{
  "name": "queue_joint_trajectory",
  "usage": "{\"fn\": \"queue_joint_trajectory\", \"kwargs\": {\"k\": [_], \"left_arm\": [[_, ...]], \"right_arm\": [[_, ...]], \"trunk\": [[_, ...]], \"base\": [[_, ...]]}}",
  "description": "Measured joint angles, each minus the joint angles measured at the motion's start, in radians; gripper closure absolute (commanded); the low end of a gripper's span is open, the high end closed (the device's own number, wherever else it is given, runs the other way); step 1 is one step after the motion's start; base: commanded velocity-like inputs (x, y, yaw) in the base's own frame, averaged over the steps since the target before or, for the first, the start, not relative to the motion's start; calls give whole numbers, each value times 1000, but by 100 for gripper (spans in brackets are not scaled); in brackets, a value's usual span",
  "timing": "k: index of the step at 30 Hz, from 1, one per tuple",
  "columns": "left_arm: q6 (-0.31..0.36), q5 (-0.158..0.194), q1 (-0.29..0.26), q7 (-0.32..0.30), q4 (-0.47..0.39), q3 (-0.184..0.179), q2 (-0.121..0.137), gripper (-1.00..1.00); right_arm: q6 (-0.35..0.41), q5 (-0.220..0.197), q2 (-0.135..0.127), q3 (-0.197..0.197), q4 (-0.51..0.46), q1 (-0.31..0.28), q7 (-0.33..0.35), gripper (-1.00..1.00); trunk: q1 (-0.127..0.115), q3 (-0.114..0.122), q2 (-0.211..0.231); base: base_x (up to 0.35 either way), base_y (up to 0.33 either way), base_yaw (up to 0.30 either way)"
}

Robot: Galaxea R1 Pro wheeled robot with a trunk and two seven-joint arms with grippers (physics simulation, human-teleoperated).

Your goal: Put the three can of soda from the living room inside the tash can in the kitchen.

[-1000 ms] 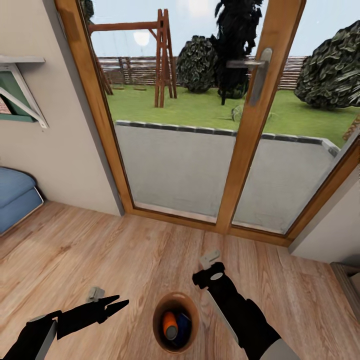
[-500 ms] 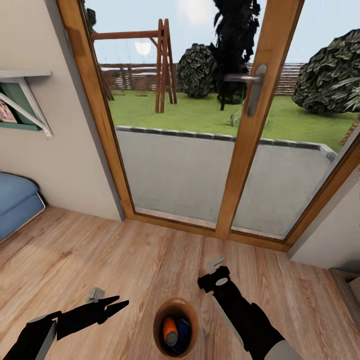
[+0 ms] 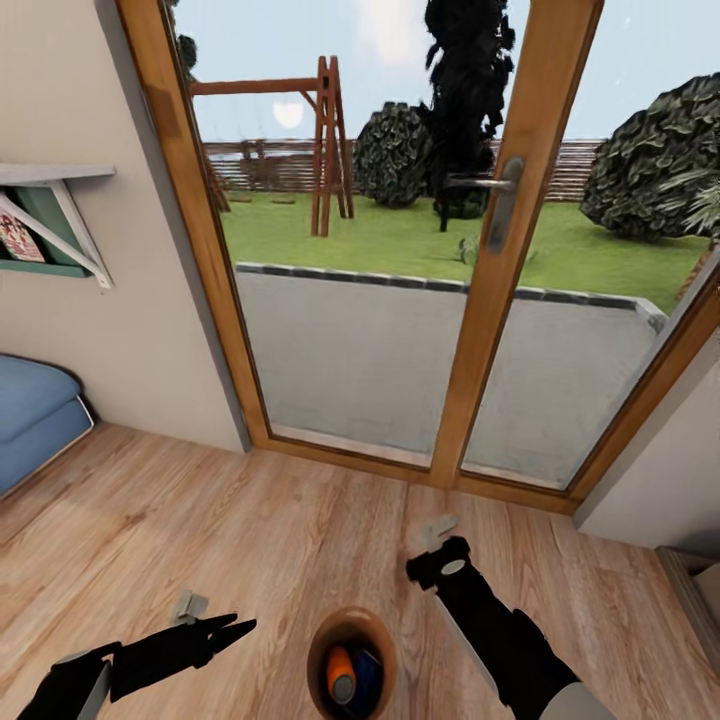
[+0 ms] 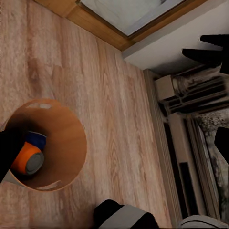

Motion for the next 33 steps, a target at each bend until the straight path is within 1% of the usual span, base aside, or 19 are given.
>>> {"fn": "queue_joint_trajectory", "kwargs": {"k": [3, 6, 7, 8, 11, 12, 15, 18, 22, 23, 24, 26, 29, 33], "left_arm": [[-35, -1, 0, 0, 46, 0, 6, -100], [-83, -2, 0, 0, 98, 0, 17, -100], [-98, -2, 0, 0, 115, 0, 22, -100], [-122, -2, 0, 0, 148, 0, 33, -100], [-148, -2, 0, -1, 195, 0, 46, -100], [-163, -2, 0, -1, 223, 0, 59, -100], [-193, -2, 0, -1, 270, -1, 77, -100], [-234, -2, 0, -1, 318, -1, 87, -100], [-294, -2, 0, -1, 376, -1, 96, -100], [-318, -2, 0, -1, 405, -2, 107, -100], [-345, -2, 0, -1, 445, -2, 126, -100], [-363, -2, 0, -1, 475, -2, 137, -100], [-400, -3, 0, -1, 518, -3, 146, -100], [-456, -13, 0, -1, 567, -4, 152, -100]], "right_arm": [[-1, 0, -7, -7, 25, 4, 0, -100], [-3, -1, -15, -27, 54, 5, 1, -100], [-3, -1, -17, -36, 63, 6, 1, -100], [-4, -1, -21, -55, 80, 6, 3, -100], [-5, -1, -26, -85, 111, 8, 5, -100], [-5, -2, -33, -102, 132, 8, 6, -100], [-7, -5, -45, -119, 162, 8, 13, -100], [-19, -7, -55, -129, 192, 9, 46, -100], [-42, -7, -71, -144, 246, 9, 131, -100], [-50, -6, -83, -174, 277, 9, 184, -100], [-59, -4, -96, -240, 323, 9, 256, -100], [-63, -4, -102, -287, 354, 9, 296, -100], [-66, -3, -106, -328, 398, 9, 331, -100], [-67, -2, -110, -354, 450, 9, 353, -100]], "trunk": [[-11, 14, 21], [-23, 29, 42], [-27, 33, 49], [-31, 38, 56], [-42, 53, 77], [-46, 57, 84], [-57, 72, 105], [-69, 86, 126], [-84, 105, 154], [-88, 110, 161], [-92, 115, 168], [-100, 124, 182], [-111, 139, 203], [-126, 158, 231]], "base": [[0, 0, 0], [0, 0, 0], [0, 0, 0], [0, 0, 0], [0, 0, -8], [0, 0, -30], [0, 0, -42], [0, 0, -53], [0, 0, -56], [0, 0, -25], [0, 0, -20], [0, 0, -15], [0, 0, -8], [0, 0, -4]]}}
